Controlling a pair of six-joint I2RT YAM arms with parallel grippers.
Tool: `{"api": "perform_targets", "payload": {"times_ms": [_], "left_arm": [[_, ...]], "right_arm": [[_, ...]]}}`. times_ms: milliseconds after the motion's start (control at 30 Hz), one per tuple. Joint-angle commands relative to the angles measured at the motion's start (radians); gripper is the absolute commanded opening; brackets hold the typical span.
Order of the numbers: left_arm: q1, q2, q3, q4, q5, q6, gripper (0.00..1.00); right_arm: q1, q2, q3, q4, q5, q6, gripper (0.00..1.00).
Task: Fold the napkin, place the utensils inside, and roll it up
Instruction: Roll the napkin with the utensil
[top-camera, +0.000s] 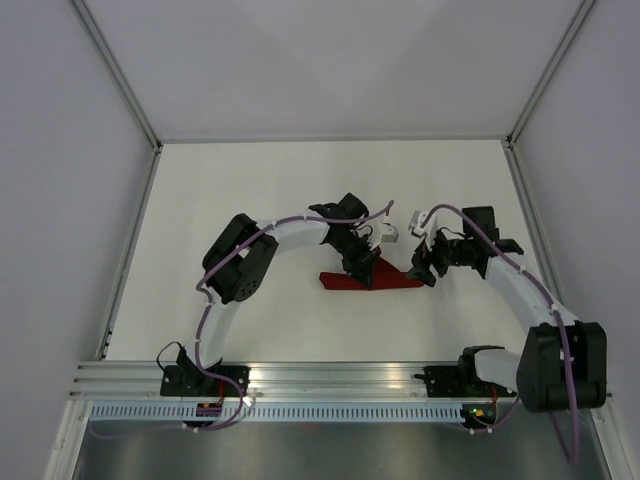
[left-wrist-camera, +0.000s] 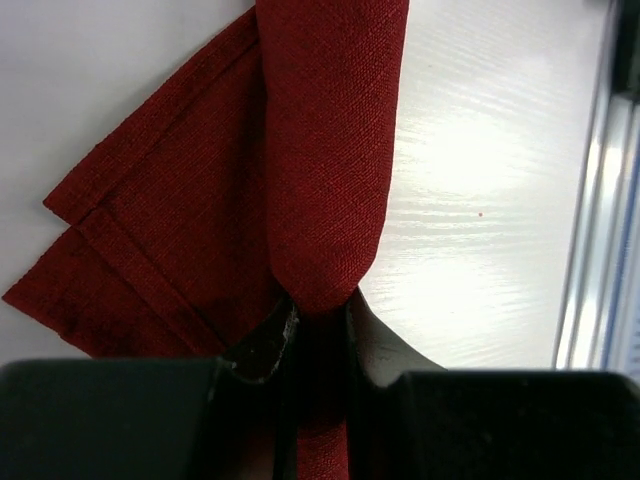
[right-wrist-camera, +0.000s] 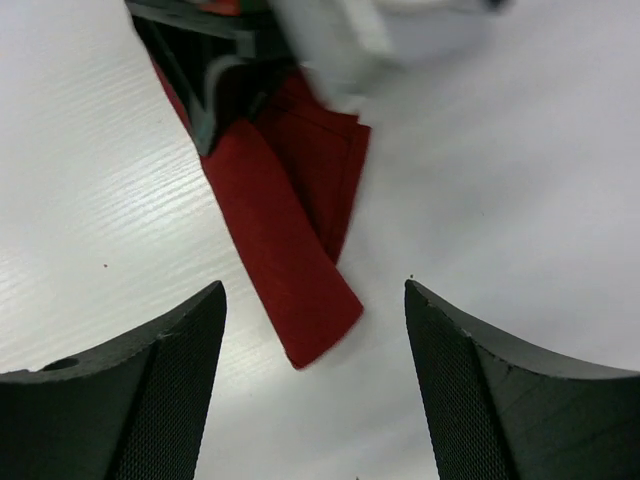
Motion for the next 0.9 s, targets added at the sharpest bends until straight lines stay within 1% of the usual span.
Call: {"api": "perform_targets", "payload": {"times_ms": [0,33,67,133,167,267,433,533,567,633,667,733,833,867], "left_arm": [[0.003,0.135,0.034,-0.184,0.047,-0.03,0.09],[0.006,0.146,0.047,-0.193,0.052,-0.036,0.1],[0.007,0.152,0.065,-0.2,0.061,-0.038,0.1],[0.013,0.181,0.083,-0.22,0.07,-0.047,0.11],[0.019,0.189,0.1,-0.229,0.079,-0.049,0.11],[0.032,0.21,0.129,-0.256,0.092,-0.05,0.13],[0.042,0.23,0.156,-0.279,0.096,-0.063,0.15],[0.044,0.23,0.154,-0.281,0.084,-0.063,0.2],[0.044,0.229,0.156,-0.281,0.081,-0.063,0.25],[0.042,0.226,0.157,-0.279,0.076,-0.066,0.3],[0.044,0.221,0.162,-0.281,0.075,-0.07,0.35],[0.044,0.218,0.168,-0.281,0.084,-0.078,0.38],[0.042,0.201,0.175,-0.276,0.101,-0.083,0.41],[0.042,0.197,0.175,-0.275,0.102,-0.083,0.43]], "right_arm": [[0.152,-0.111,-0.134,0.317,0.181,0.045,0.79],[0.195,-0.145,-0.187,0.375,0.22,0.047,0.79],[0.267,-0.154,-0.209,0.4,0.282,0.047,0.79],[0.324,-0.161,-0.255,0.458,0.337,0.041,0.79],[0.372,-0.159,-0.267,0.477,0.376,0.039,0.79],[0.444,-0.135,-0.292,0.518,0.433,0.015,0.78],[0.53,-0.072,-0.3,0.531,0.508,-0.018,0.78],[0.556,-0.04,-0.3,0.531,0.532,-0.019,0.76],[0.562,-0.03,-0.3,0.531,0.535,-0.019,0.76],[0.567,-0.006,-0.295,0.534,0.544,-0.019,0.73],[0.569,-0.001,-0.295,0.535,0.545,-0.013,0.71],[0.567,0.013,-0.294,0.526,0.545,-0.015,0.68],[0.567,0.02,-0.288,0.505,0.539,-0.019,0.6],[0.567,0.022,-0.286,0.498,0.535,-0.019,0.53]]}}
